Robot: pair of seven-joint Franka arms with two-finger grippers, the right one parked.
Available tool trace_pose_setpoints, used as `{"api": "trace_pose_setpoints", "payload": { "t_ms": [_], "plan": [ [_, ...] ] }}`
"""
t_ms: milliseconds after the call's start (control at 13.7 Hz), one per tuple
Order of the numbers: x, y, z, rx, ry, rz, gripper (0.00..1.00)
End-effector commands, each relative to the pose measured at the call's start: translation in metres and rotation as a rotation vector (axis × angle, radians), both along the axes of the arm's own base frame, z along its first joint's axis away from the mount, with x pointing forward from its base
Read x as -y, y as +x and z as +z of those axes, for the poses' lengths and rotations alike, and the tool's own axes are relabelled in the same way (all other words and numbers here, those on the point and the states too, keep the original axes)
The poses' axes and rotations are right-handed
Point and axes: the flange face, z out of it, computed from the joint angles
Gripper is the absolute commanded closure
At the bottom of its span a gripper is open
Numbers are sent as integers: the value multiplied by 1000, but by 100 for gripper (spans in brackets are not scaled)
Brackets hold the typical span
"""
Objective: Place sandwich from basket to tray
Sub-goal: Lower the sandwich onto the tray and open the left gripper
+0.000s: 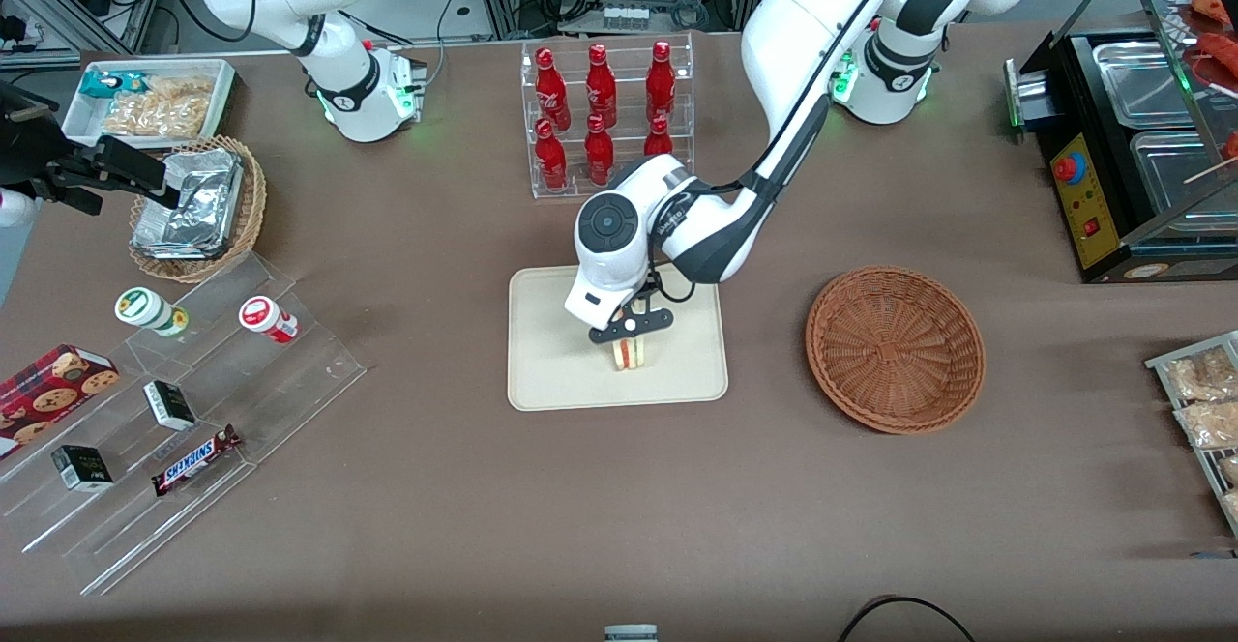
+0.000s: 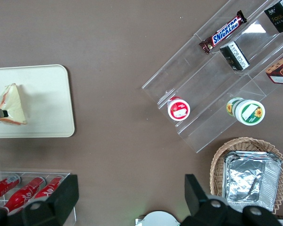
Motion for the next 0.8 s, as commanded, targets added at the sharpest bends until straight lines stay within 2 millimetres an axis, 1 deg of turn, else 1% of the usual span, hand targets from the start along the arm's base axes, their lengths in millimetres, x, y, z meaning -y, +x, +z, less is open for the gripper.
{"api": "trace_pose_setpoints", "payload": {
  "t_ms": [0, 73, 146, 220, 366, 512, 732],
  "plan": [
    [12, -3, -5, 13, -13, 13, 77],
    [12, -2, -3, 14, -16, 17, 14],
    [12, -3, -2, 17, -16, 11, 0],
    [11, -1, 0, 18, -19, 17, 0],
    [9, 4, 12, 32, -29, 13, 0],
    [12, 2, 37, 53, -43, 12, 0],
    [1, 3, 76, 46, -23, 19, 0]
  ]
}}
